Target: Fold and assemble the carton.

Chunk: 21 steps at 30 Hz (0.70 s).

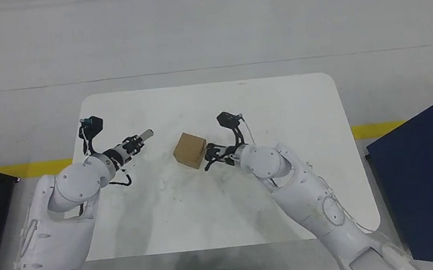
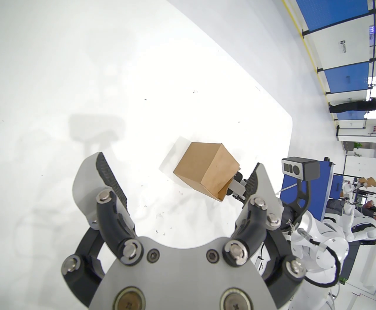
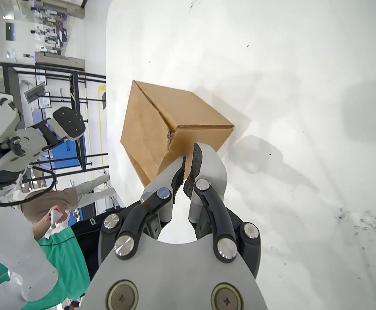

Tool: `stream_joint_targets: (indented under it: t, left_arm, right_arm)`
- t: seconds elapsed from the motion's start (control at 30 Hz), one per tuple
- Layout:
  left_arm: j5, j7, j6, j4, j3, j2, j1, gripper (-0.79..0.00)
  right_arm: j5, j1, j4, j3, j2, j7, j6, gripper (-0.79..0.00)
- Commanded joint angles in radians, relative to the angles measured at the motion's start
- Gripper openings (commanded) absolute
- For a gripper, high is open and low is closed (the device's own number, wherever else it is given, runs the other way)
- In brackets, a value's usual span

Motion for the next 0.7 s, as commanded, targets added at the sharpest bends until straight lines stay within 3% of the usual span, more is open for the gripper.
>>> stream_joint_targets:
  t: [0.0, 0.23, 0.27, 0.3, 0.33, 0.4, 0.43, 0.67]
  left_arm:
    - [0.0, 0.0, 0.0, 0.0, 0.0, 0.0, 0.0, 0.0]
    - [0.0, 0.0, 0.0, 0.0, 0.0, 0.0, 0.0, 0.0]
    - [0.0, 0.0, 0.0, 0.0, 0.0, 0.0, 0.0, 0.0]
    - [0.0, 0.0, 0.0, 0.0, 0.0, 0.0, 0.0, 0.0]
    - [0.0, 0.0, 0.0, 0.0, 0.0, 0.0, 0.0, 0.0]
    - [0.0, 0.0, 0.0, 0.0, 0.0, 0.0, 0.0, 0.0]
    - [0.0, 0.0, 0.0, 0.0, 0.0, 0.0, 0.0, 0.0]
    - [0.0, 0.0, 0.0, 0.0, 0.0, 0.0, 0.0, -0.001]
  right_arm:
    - [0.021, -0.043, -0.057, 0.041, 0.007, -0.033, -0.013, -0.785]
    - [0.046, -0.245, -0.302, 0.205, 0.035, -0.219, -0.083, -0.785]
    - [0.065, -0.265, -0.319, 0.223, 0.036, -0.239, -0.095, -0.693]
    - [0.082, -0.282, -0.334, 0.235, 0.037, -0.254, -0.106, -0.44]
    - [0.093, -0.292, -0.342, 0.241, 0.037, -0.261, -0.11, 0.0]
    - [0.093, -0.292, -0.342, 0.241, 0.037, -0.261, -0.11, 0.0]
    - [0.094, -0.295, -0.344, 0.242, 0.037, -0.262, -0.111, -0.736]
    - [0.093, -0.292, -0.342, 0.241, 0.037, -0.261, -0.11, -0.301]
